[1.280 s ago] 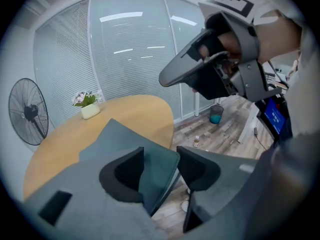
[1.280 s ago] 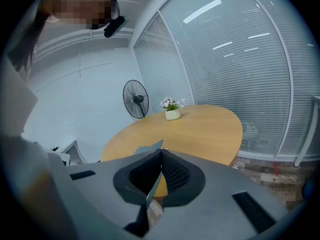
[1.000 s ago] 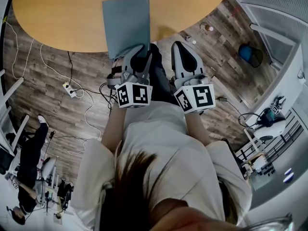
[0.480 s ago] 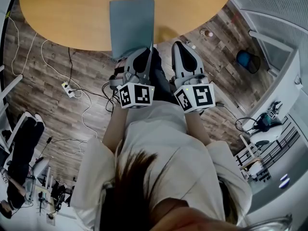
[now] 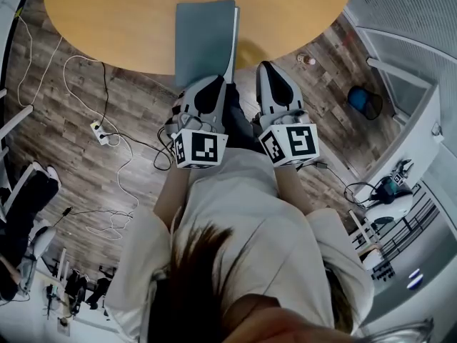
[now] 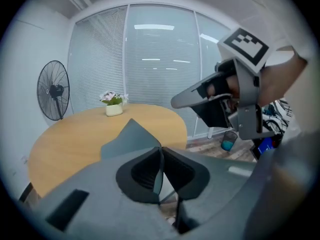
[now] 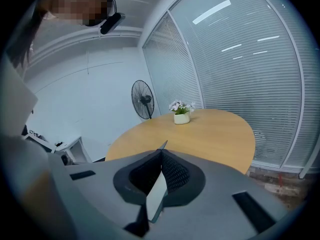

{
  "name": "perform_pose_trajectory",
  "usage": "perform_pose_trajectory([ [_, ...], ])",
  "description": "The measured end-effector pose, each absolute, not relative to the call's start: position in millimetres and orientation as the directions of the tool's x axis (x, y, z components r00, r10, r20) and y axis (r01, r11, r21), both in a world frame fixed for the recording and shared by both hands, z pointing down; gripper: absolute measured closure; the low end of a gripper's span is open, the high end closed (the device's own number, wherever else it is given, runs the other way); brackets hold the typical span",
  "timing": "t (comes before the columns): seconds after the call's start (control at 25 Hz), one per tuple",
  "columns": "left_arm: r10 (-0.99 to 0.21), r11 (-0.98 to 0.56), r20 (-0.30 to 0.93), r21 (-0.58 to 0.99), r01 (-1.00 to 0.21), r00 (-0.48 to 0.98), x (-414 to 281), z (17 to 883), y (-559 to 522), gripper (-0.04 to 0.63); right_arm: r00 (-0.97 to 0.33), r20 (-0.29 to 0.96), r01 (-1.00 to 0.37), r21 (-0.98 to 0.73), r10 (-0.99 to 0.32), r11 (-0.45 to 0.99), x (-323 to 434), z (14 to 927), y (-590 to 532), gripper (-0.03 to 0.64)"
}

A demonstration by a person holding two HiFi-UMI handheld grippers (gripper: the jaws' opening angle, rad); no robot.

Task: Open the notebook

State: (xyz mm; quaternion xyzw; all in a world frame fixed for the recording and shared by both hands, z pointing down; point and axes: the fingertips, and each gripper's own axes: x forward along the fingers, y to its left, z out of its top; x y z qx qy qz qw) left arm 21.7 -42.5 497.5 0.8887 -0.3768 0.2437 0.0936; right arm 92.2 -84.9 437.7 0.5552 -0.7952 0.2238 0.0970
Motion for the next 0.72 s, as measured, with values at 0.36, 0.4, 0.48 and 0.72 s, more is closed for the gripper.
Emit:
perform_pose_trajectory([
  [0.36, -0.690, -0.621, 0.447, 0.038, -0.783, 0.569, -16.6, 463.9, -47.8, 0.569, -0.380, 0.386, -0.923, -0.221, -0.840, 0.316, 70.1, 425.9, -91.5, 0.615],
  [0.4, -0.698, -0.616, 0.439, 0.035, -0.787, 0.566, -22.3, 459.1, -50.2, 0.569, -0.378, 0.384, -0.924, -0.214, -0.842, 0.317, 66.6, 424.2, -92.2, 0.615],
  [0.48, -0.708, -0.605, 0.431, 0.037, -0.795, 0.559, -33.0, 453.5, -54.2, 0.570, -0.375, 0.382, -0.926, -0.205, -0.844, 0.318, 59.6, 421.6, -94.5, 0.615],
  [0.72, -0.705, -0.596, 0.447, 0.049, -0.802, 0.551, -38.9, 450.7, -59.6, 0.570, -0.349, 0.352, -0.934, -0.207, -0.869, 0.292, 62.9, 408.1, -99.1, 0.615],
])
